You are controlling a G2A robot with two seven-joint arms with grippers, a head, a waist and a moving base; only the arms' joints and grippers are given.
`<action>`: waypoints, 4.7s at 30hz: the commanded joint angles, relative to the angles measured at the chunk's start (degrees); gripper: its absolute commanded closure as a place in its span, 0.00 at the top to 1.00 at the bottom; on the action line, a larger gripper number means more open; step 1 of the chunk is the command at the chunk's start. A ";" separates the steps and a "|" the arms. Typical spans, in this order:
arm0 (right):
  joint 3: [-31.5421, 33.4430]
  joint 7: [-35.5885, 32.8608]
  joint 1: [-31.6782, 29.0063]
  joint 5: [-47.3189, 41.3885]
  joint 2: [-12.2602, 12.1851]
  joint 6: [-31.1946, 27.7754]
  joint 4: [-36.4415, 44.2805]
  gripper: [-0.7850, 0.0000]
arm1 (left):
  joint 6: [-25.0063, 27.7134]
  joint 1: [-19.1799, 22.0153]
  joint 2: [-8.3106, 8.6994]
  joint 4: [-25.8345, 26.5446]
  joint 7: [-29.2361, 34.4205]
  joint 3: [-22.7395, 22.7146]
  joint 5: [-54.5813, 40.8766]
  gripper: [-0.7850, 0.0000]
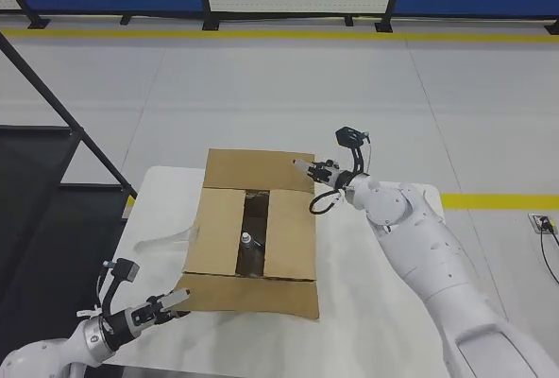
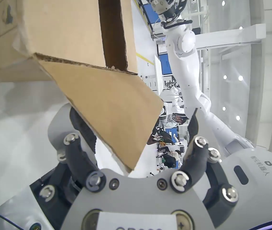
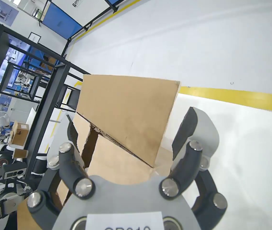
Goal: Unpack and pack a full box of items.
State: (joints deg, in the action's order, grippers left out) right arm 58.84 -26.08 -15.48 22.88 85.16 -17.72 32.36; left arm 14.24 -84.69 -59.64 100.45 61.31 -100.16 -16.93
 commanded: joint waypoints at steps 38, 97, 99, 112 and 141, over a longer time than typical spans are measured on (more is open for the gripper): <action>2.38 -8.93 6.89 -12.12 0.88 -19.30 -20.36 1.00 | -3.05 8.03 0.41 0.78 -6.52 5.66 3.02 1.00; 10.91 -36.38 -6.63 -34.15 -3.59 -18.81 5.29 1.00 | -8.29 17.55 0.67 -1.99 -17.69 18.41 13.09 1.00; 11.24 -38.77 -7.78 -35.93 -3.90 -15.88 7.54 1.00 | -8.10 17.98 0.57 -2.25 -18.56 18.76 12.84 1.00; 8.66 -32.26 -13.24 -31.51 -4.64 8.57 20.26 1.00 | -9.05 21.42 -0.03 -3.92 -25.52 22.75 21.54 1.00; 7.10 -27.61 -23.42 -32.36 -5.96 12.85 31.53 1.00 | -6.21 17.87 0.08 -5.91 -35.60 13.72 17.99 1.00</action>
State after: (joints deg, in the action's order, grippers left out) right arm 66.10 -54.41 -38.64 -9.51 79.17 -4.55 63.75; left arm 8.34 -65.59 -59.66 94.33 26.38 -85.15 1.14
